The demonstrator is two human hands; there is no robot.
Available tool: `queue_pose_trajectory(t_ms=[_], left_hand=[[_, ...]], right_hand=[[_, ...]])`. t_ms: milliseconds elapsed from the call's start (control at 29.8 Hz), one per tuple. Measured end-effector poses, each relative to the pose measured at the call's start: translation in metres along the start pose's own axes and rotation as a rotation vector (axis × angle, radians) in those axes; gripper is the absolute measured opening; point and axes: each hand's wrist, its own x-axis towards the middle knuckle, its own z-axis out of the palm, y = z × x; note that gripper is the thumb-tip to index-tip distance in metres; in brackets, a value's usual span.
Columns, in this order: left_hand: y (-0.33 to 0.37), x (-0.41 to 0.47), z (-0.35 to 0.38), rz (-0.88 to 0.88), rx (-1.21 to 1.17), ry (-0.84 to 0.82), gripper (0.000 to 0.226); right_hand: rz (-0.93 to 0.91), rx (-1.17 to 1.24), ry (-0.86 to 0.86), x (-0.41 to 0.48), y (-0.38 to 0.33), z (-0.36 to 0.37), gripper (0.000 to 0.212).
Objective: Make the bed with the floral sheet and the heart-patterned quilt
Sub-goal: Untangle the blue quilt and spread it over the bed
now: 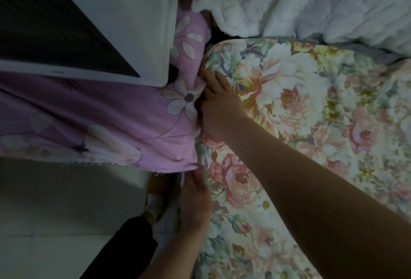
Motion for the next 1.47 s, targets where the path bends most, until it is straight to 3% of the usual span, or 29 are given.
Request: queue_pose_trajectory(t_ms=[101, 168, 201, 369, 436, 469, 536, 603, 670, 838, 939, 1039, 1173, 1307, 1408, 1475], left_hand=[[0.046, -0.046, -0.013, 0.387, -0.174, 0.079, 0.043], [0.075, -0.027, -0.008, 0.586, -0.128, 0.118, 0.059], [0.085, -0.01, -0.003, 0.621, -0.036, 0.135, 0.061], [0.119, 0.1, 0.019, 0.617, 0.435, -0.063, 0.053], [0.137, 0.122, 0.021, 0.504, 0.353, -0.193, 0.047], [0.15, 0.13, 0.018, 0.4, 0.144, -0.216, 0.044], [0.164, 0.143, 0.012, 0.288, -0.014, -0.114, 0.046], [0.179, 0.157, 0.012, 0.375, -0.007, -0.029, 0.05], [0.188, 0.171, 0.014, 0.421, 0.013, -0.058, 0.05], [0.196, 0.201, 0.018, 0.371, 0.05, -0.065, 0.046], [0.195, 0.188, 0.011, 0.493, 0.146, -0.001, 0.047], [0.19, 0.156, 0.015, 0.728, 0.3, 0.105, 0.053], [0.18, 0.143, 0.04, 0.741, 0.635, 0.026, 0.059], [0.185, 0.161, 0.044, 0.719, 0.685, -0.013, 0.06], [0.184, 0.145, 0.014, 0.802, 0.688, -0.037, 0.063], [0.168, 0.104, 0.003, 1.154, 0.754, -0.065, 0.062]], right_hand=[[0.073, 0.142, 0.221, -0.032, 0.001, 0.001, 0.049], [0.192, 0.227, 0.379, -0.041, 0.017, 0.0, 0.05], [0.231, 0.259, 0.36, -0.041, 0.026, -0.006, 0.051], [0.255, 0.255, 0.081, -0.019, 0.053, -0.002, 0.057], [0.259, 0.27, 0.108, -0.011, 0.056, 0.003, 0.06], [0.253, 0.25, 0.098, -0.01, 0.058, 0.0, 0.062], [0.259, 0.219, 0.061, -0.014, 0.062, -0.002, 0.063], [0.356, 0.225, 0.086, -0.017, 0.066, -0.007, 0.059], [0.405, 0.234, 0.076, -0.015, 0.067, -0.002, 0.062], [0.414, 0.32, 0.02, 0.003, 0.077, 0.004, 0.058], [0.414, 0.332, 0.142, -0.006, 0.071, -0.003, 0.054], [0.602, 0.25, 0.375, -0.033, 0.059, 0.002, 0.047], [0.76, 0.236, 0.098, -0.051, 0.061, 0.037, 0.057], [0.619, 0.339, 0.096, -0.034, 0.083, 0.039, 0.06], [0.522, 0.441, 0.31, -0.078, 0.086, 0.02, 0.066], [0.649, 0.436, 0.515, -0.136, 0.068, 0.03, 0.061]])
